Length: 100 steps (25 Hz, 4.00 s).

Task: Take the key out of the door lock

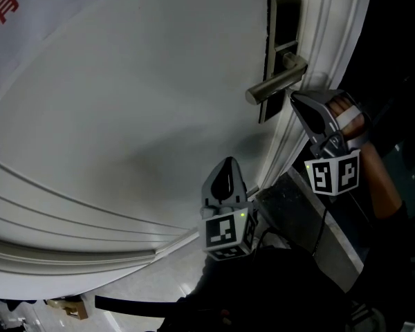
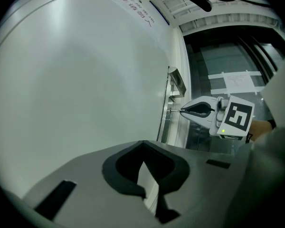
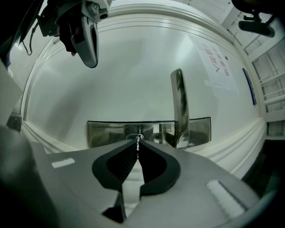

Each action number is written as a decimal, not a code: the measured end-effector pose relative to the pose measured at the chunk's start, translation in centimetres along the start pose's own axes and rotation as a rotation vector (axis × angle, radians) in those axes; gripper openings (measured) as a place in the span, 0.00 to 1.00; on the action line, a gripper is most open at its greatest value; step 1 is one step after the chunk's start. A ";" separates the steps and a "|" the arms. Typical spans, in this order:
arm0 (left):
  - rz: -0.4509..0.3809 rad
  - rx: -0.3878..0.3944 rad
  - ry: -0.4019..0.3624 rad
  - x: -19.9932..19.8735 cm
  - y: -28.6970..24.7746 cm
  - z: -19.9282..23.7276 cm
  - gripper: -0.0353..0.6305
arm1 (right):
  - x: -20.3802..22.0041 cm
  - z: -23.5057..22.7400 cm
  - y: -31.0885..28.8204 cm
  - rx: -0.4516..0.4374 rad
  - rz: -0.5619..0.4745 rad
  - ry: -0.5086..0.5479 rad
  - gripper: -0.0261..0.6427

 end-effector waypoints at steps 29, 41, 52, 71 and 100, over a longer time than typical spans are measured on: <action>0.006 0.002 0.026 0.3 -0.1 -0.5 0.05 | 0.0 0.1 0.2 0.002 -0.003 0.014 0.06; -0.001 0.012 0.020 0.7 -0.2 -0.4 0.05 | 0.1 0.1 0.3 0.002 -0.004 0.020 0.06; 0.011 0.013 0.019 0.6 -0.4 -0.5 0.05 | 0.1 0.2 0.3 0.004 -0.005 0.024 0.06; 0.004 0.038 0.007 0.5 -0.4 -0.6 0.05 | 0.1 0.2 0.5 0.004 -0.003 0.027 0.06; -0.004 0.027 0.011 0.5 -0.3 -0.6 0.05 | 0.1 0.2 0.7 0.004 -0.002 0.034 0.06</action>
Point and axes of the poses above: the fingertips, and each gripper's own axes: y backward along the fingers, z to its left, x out of its underside, the point moved 9 cm from there along y, backward along the fingers, and after that the axes turned 1 degree about y, right-handed, at the moved point
